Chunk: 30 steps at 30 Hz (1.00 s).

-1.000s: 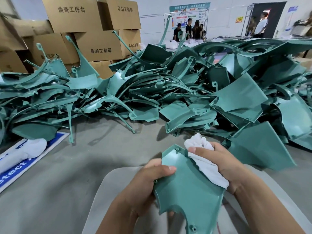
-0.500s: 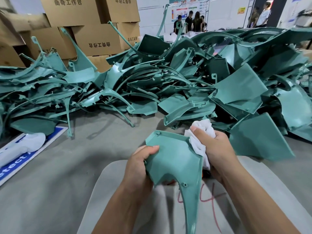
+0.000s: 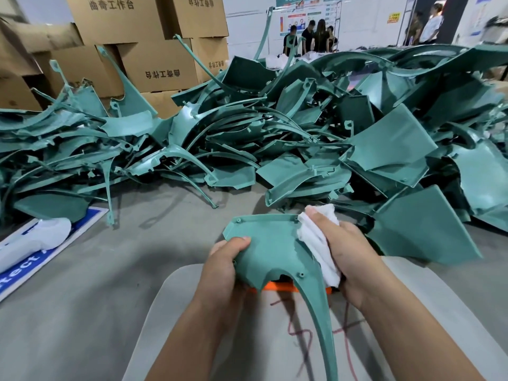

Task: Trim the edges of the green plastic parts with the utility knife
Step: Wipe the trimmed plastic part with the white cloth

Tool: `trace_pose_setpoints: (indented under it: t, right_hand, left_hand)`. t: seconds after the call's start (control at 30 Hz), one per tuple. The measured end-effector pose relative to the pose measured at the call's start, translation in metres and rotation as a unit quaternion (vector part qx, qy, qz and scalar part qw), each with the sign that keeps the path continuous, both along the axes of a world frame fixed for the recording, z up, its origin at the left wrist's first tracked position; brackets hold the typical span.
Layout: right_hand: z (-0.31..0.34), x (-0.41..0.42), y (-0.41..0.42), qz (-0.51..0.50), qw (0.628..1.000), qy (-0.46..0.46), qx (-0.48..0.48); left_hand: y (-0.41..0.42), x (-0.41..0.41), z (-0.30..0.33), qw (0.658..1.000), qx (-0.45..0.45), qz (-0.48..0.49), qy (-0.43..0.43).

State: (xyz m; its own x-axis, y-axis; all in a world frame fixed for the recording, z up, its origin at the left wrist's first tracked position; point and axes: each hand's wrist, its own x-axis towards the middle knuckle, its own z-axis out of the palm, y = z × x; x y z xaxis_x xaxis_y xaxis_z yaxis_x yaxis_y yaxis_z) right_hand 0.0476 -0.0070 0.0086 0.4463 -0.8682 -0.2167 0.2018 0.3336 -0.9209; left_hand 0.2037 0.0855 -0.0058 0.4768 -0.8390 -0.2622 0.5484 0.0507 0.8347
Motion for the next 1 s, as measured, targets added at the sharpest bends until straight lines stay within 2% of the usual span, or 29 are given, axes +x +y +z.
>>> trace_pose_setpoints:
  t: [0.2, 0.33, 0.43, 0.57, 0.67, 0.77, 0.83, 1.0]
  right_hand:
    - [-0.004, -0.002, -0.003, -0.081, 0.992, 0.066, -0.064]
    - [-0.004, -0.004, -0.004, -0.090, 0.985, 0.099, -0.113]
    - [-0.002, 0.001, 0.001, -0.066, 0.990, 0.075, -0.103]
    - [0.001, 0.004, 0.007, -0.014, 0.994, 0.058, -0.086]
    - [0.005, 0.003, 0.012, 0.054, 0.990, 0.066, -0.110]
    - [0.008, 0.002, 0.013, 0.076, 0.976, 0.078, -0.186]
    - [0.007, 0.001, 0.014, 0.085, 0.960, 0.082, -0.254]
    - [0.008, 0.000, 0.017, 0.143, 0.923, 0.063, -0.353]
  left_hand:
    - [0.002, -0.003, 0.000, 0.993, -0.007, -0.057, -0.103]
    - [0.010, 0.000, 0.002, 0.985, -0.016, -0.149, -0.083]
    - [0.015, 0.005, 0.002, 0.980, -0.031, -0.190, -0.052]
    - [0.007, 0.007, 0.000, 0.993, -0.036, -0.108, -0.017]
    - [0.004, 0.011, -0.001, 0.998, -0.053, -0.028, 0.016]
    - [0.005, 0.009, 0.001, 0.995, -0.093, 0.022, 0.040]
    - [0.004, 0.014, 0.002, 0.987, -0.116, 0.057, 0.096]
    - [0.002, 0.030, 0.005, 0.960, -0.111, 0.179, 0.184]
